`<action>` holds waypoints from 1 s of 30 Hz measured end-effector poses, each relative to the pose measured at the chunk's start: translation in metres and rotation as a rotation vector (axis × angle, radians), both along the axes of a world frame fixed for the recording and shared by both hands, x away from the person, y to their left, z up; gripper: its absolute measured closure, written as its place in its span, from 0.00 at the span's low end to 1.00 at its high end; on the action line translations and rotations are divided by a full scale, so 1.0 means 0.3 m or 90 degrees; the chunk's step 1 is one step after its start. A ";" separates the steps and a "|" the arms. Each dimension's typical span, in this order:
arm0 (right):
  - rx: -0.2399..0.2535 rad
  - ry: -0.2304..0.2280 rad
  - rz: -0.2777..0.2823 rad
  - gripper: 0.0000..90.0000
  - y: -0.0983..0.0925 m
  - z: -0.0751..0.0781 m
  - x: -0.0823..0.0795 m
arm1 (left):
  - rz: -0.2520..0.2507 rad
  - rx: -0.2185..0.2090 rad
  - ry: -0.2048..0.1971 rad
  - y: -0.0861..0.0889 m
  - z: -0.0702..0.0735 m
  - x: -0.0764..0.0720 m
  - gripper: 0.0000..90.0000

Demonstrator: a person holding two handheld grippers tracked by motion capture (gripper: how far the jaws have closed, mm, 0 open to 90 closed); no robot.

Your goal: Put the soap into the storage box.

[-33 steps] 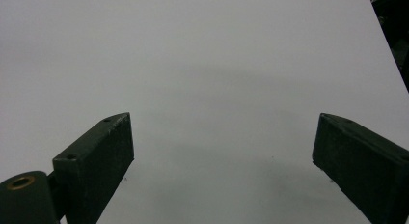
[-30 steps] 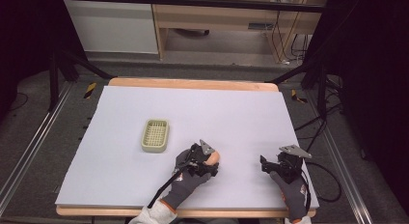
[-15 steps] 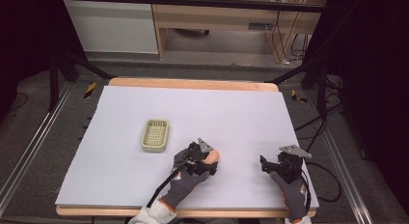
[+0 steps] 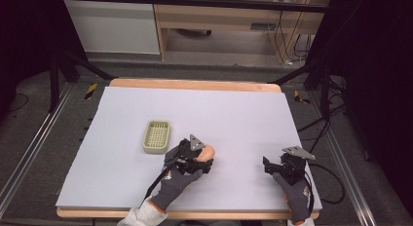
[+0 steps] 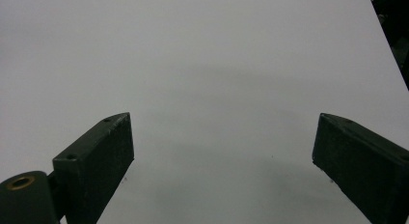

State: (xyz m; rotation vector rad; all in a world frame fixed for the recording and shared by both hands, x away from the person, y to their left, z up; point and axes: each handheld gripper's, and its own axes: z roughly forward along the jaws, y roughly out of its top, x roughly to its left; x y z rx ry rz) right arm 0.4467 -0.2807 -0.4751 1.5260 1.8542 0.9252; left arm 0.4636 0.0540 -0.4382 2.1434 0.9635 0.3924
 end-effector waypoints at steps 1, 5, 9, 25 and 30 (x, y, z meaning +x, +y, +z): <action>0.000 0.000 0.000 0.09 0.000 0.000 0.000 | 0.002 0.000 -0.002 0.008 0.004 -0.001 0.35; 0.001 -0.002 0.000 0.09 -0.001 0.001 0.000 | 0.007 -0.006 -0.005 0.050 0.019 -0.007 0.35; 0.000 -0.003 -0.002 0.09 -0.001 0.002 -0.002 | 0.012 -0.009 -0.009 0.080 0.030 -0.012 0.35; -0.001 -0.007 0.000 0.09 0.001 0.004 -0.004 | 0.060 -0.032 -0.027 0.237 0.070 -0.021 0.35; 0.001 -0.007 0.001 0.09 0.001 0.004 -0.004 | 0.079 -0.033 -0.029 0.277 0.076 -0.009 0.35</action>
